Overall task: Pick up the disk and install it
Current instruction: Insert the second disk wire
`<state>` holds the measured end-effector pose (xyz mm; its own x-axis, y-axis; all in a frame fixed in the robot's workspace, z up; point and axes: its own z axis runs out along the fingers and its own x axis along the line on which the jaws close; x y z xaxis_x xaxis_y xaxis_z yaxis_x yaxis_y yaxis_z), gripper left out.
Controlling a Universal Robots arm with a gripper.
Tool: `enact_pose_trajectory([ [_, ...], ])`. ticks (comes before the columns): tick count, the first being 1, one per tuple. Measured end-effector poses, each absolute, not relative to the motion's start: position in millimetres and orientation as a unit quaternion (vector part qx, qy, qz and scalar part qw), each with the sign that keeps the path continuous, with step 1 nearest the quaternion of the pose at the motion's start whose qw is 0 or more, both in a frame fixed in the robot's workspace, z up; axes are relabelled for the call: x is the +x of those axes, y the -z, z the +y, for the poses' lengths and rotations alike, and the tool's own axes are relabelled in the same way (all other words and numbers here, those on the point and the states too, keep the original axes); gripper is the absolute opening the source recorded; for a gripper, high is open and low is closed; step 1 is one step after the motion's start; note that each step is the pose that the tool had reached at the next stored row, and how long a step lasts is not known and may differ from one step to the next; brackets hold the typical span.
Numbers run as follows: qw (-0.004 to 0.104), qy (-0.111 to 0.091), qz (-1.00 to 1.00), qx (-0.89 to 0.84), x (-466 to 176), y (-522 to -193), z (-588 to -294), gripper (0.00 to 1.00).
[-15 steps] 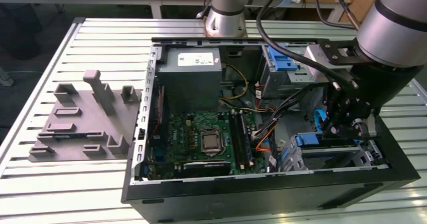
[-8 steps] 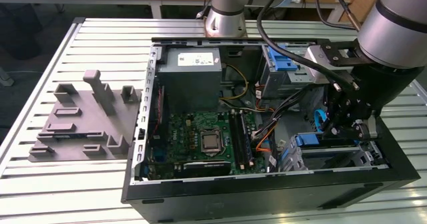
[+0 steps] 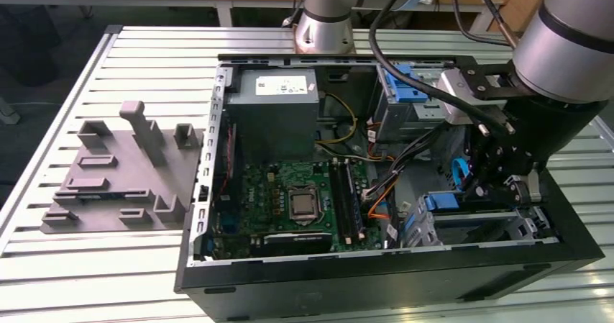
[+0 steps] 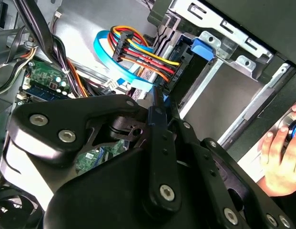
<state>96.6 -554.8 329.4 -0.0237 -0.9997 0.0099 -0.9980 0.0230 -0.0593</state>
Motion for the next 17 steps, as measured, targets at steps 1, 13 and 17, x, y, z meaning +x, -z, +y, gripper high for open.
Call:
enact_pose_trajectory([
  [1,0.017,0.025,0.715,-0.699,96.6,-329.1,-554.9,0.17],
  [13,0.017,0.025,0.715,-0.698,96.6,-330.6,-555.0,0.24],
  [17,0.017,0.025,0.715,-0.698,96.6,-332.3,-555.0,0.24],
])
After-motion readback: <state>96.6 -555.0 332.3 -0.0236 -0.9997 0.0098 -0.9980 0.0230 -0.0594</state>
